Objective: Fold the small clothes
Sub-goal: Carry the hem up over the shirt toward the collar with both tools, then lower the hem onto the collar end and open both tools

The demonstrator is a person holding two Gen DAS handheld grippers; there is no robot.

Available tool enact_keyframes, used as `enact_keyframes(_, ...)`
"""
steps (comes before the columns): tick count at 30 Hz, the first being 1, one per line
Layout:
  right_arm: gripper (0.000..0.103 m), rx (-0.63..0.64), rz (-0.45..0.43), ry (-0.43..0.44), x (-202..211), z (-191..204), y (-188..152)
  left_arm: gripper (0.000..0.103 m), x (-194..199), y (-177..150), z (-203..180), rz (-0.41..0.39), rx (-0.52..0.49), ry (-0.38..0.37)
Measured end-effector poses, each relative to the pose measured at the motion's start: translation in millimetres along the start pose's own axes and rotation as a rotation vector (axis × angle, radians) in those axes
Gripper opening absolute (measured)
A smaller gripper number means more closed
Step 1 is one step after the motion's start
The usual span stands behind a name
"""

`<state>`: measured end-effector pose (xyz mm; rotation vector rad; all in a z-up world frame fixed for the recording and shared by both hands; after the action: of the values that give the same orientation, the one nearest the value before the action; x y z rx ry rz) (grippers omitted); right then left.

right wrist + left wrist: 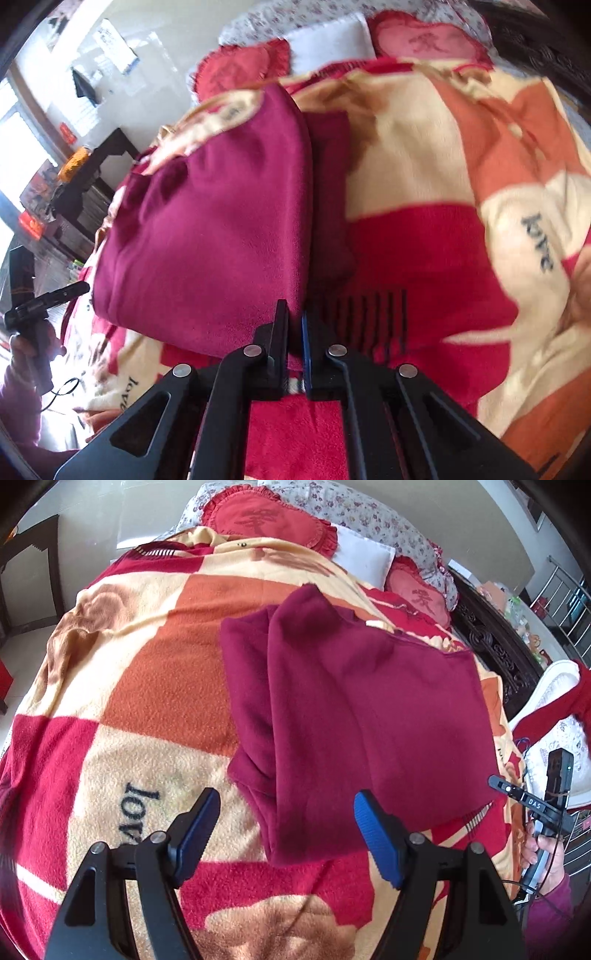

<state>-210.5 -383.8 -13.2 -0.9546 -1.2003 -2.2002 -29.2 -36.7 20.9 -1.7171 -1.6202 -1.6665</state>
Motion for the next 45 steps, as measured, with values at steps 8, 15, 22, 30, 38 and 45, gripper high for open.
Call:
enact_keyframes(8, 0.012, 0.016, -0.157, -0.034, 27.4, 17.3, 59.4, 0.079, -6.1, 8.4, -4.5, -0.026, -0.006, 0.03)
enact_keyframes(15, 0.012, 0.165, -0.156, -0.071, -27.6, 64.7, 118.8, 0.079, -21.6, 18.9, 0.6, -0.035, 0.009, 0.126)
enact_keyframes(22, 0.009, 0.121, -0.108, -0.186, -90.5, 30.1, 143.8, 0.079, -39.3, 17.4, 5.3, -0.011, 0.001, 0.174)
enact_keyframes(30, 0.01, 0.192, -0.119, -0.101, -62.6, 93.2, 136.6, 0.08, -40.2, 14.0, 9.0, -0.025, 0.013, 0.161)
enact_keyframes(38, 0.01, 0.429, -0.026, 0.116, -117.3, 236.0, 115.8, 0.082, -38.4, 8.4, 13.7, -0.026, 0.038, 0.142)
enact_keyframes(45, 0.01, 0.519, 0.027, 0.141, -179.8, 305.8, 105.3, 0.084, -39.9, 5.9, 20.2, -0.031, 0.09, 0.092)
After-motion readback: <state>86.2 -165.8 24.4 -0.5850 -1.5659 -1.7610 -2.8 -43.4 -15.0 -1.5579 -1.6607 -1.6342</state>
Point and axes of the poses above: each gripper's, at about its wrist camera, not at the fingertips, and x roughly against the way its jaws point, z to its left, y to its top, the point moved 6 cm from there along -x, roughly the way its jaws point, and after that the axes turned 3 degrees about -z, right-handed, at the moved point
